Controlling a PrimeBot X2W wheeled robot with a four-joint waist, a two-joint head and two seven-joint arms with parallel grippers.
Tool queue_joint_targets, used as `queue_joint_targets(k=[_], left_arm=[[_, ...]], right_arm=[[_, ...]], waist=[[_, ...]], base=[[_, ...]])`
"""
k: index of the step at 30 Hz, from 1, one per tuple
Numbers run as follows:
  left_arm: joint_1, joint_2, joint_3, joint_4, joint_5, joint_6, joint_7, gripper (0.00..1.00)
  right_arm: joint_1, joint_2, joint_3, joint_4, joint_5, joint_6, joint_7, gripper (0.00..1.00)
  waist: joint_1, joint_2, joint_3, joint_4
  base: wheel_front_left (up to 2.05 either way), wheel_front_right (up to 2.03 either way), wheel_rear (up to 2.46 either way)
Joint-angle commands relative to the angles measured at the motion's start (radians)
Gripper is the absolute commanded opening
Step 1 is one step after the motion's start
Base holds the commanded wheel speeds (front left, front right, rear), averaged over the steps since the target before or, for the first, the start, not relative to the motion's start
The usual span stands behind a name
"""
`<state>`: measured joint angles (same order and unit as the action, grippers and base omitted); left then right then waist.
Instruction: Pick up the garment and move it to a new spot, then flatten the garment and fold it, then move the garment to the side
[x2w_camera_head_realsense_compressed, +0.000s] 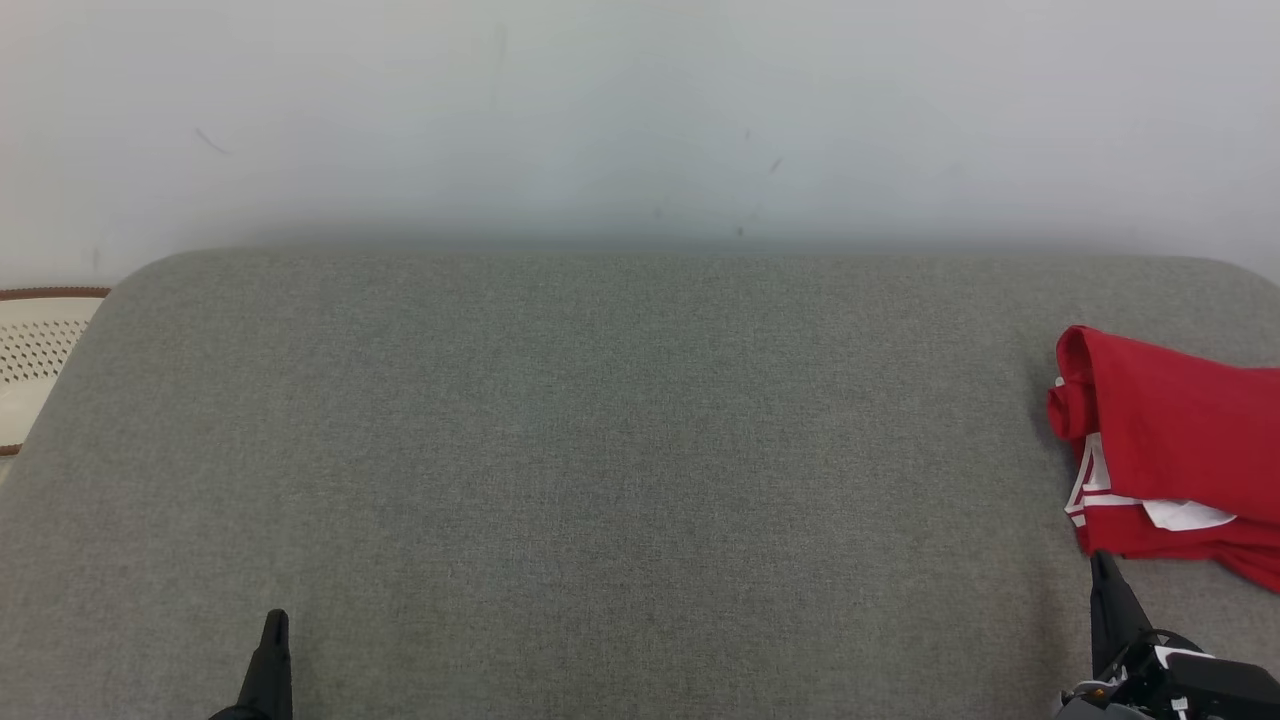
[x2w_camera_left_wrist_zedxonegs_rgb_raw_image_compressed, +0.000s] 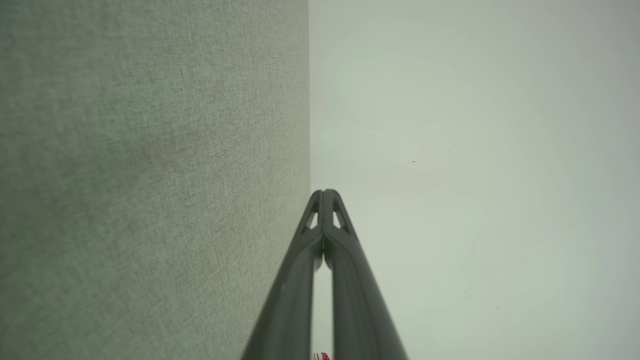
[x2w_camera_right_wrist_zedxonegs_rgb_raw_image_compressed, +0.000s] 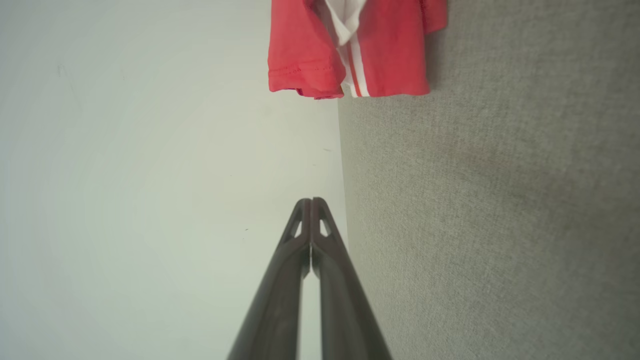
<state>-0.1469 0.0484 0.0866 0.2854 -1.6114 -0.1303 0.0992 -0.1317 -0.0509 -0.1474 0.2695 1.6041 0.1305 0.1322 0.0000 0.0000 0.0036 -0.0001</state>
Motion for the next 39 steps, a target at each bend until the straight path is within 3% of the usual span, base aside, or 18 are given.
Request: queue_joint_targets(k=[1, 39], left_arm=[[-0.005, 0.004, 0.003, -0.002, -0.003, -0.003, 0.001, 0.0], [-0.005, 0.004, 0.003, -0.002, -0.003, -0.003, 0.001, 0.0]], right_arm=[[0.0, 0.002, -0.001, -0.004, 0.004, 0.0, 0.002, 0.0], [0.0, 0.002, 0.0, -0.004, 0.004, 0.0, 0.002, 0.0]], waist=[[0.0, 0.0, 0.0, 0.0], [0.0, 0.0, 0.0, 0.0]], base=[[0.0, 0.0, 0.0], [0.0, 0.0, 0.0]])
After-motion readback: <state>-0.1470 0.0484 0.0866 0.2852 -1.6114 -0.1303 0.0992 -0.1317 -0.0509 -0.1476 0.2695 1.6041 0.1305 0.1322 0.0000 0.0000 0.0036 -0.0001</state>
